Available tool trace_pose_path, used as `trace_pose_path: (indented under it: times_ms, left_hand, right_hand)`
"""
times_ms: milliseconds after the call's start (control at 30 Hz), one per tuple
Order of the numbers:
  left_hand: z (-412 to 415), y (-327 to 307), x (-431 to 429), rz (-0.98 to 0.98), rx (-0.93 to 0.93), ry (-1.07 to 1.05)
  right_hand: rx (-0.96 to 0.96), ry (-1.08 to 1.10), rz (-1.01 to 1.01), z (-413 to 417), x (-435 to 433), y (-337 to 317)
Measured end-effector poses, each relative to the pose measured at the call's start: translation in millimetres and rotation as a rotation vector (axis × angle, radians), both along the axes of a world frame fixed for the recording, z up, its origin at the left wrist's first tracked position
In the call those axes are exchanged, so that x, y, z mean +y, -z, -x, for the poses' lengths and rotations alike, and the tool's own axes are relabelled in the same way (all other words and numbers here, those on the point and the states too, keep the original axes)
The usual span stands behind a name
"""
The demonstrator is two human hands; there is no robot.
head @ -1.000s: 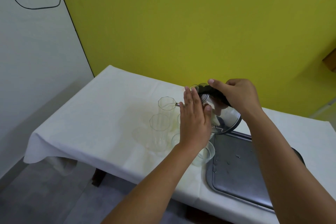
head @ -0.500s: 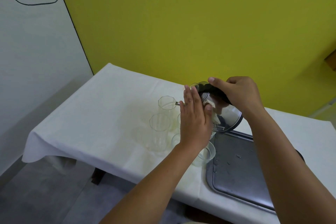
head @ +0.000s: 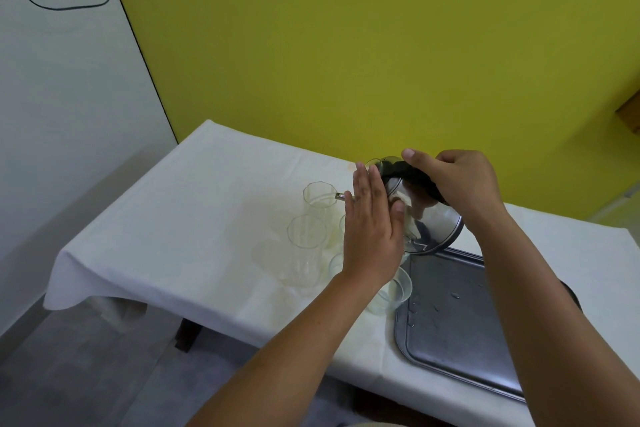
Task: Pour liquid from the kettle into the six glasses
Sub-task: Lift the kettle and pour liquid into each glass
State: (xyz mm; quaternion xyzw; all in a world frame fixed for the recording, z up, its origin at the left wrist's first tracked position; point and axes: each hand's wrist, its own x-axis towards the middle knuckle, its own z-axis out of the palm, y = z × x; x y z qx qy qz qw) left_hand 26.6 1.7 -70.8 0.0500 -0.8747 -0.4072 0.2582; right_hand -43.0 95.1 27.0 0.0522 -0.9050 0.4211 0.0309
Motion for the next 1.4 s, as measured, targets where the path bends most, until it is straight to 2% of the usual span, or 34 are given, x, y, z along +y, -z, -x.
trace_pose_path:
  times_ms: [533,867,1000,1167,1400]
  left_hand:
    - [-2,-4,0,0.026,-0.018,0.048]
    - [-3,-5,-2,0.196,-0.045,0.210]
    - [-2,-11,0,0.254,-0.032,0.234]
    - [-5,-17,7,0.283,-0.015,0.261]
    - [-14,-14,23,0.177,-0.012,0.312]
  right_hand:
    - [-0.019,0.033,0.104,-3,7,4]
    - [-0.161,0.093,0.502,-19,32,30]
    - [-0.180,0.116,0.560,-26,38,32]
    - [-0.177,0.175,0.572,-35,46,29]
    - [-0.061,0.239,0.395,-41,60,18]
